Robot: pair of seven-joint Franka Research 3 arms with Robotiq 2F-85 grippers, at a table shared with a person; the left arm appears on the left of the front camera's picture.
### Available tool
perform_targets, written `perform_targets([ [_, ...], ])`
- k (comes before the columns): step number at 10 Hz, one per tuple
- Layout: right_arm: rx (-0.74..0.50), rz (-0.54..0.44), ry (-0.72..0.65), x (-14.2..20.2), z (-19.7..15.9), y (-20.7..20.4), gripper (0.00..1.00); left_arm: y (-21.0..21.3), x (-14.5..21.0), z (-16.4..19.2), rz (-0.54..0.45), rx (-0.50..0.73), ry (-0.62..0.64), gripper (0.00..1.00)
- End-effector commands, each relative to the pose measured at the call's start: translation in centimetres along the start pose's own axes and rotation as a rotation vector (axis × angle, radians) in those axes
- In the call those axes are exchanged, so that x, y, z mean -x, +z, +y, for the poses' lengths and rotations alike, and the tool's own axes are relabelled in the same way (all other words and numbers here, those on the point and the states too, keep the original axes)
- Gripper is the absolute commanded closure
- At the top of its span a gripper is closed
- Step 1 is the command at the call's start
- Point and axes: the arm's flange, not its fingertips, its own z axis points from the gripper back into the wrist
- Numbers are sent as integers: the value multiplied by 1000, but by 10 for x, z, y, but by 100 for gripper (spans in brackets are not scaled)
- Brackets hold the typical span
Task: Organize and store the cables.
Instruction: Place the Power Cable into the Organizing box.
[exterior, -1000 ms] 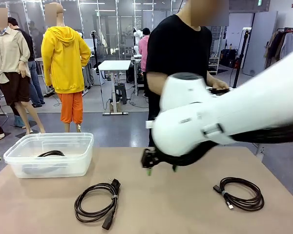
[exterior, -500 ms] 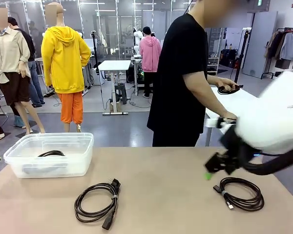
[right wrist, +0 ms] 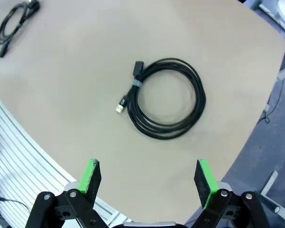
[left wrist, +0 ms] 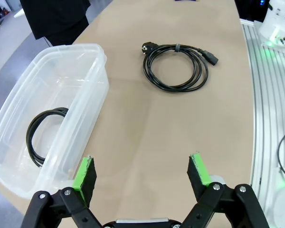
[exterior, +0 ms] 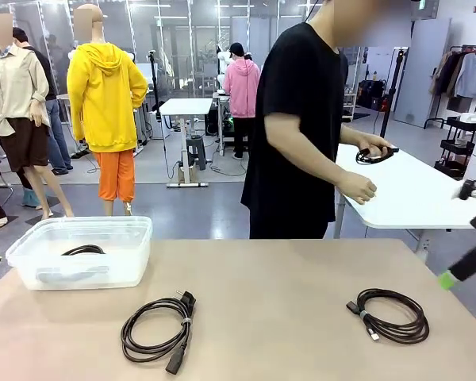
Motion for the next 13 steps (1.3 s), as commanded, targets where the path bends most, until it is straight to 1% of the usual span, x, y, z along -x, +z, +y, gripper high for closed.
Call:
perform_targets([
  [1, -28, -48, 57, 75, 57, -37, 0, -2, -3, -1, -12, -20, 15, 2],
  [2, -30, -75, 63, 84, 63, -44, 0, -2, -3, -1, -12, -20, 15, 2],
  [3, -7, -10, 24, 6, -5, 3, 0, -2, -3, -1, -12, -20, 15, 2],
  [5, -7, -10, 24, 6, -5, 3, 0, 0, 0, 0, 0, 0, 0, 2],
  [6, -7, -10, 24, 6, -5, 3, 0, -10, -21, -2, 13, 23, -21, 2],
  [7, -7, -10, 24, 6, -5, 3, 0, -26, -47, -8, -11, 53, -13, 2],
  [8, -7, -10, 24, 6, -5, 3, 0, -42, -69, -14, 2, 62, 69, 2],
  [9, -7, -10, 24, 6, -5, 3, 0, -59, -93, -21, 34, 74, 194, 2],
  [10, -7, -10, 24, 6, -5, 3, 0, -78, -116, -27, 74, 71, 218, 2],
  [11, -7, -10, 24, 6, -5, 3, 0, -105, -136, -32, 119, 115, 259, 2],
  [12, -7, -10, 24, 6, -5, 3, 0, -129, -150, -37, 146, 126, 295, 2],
  [13, -7, -10, 24, 6, -5, 3, 0, -146, -157, -43, 161, 180, 292, 2],
])
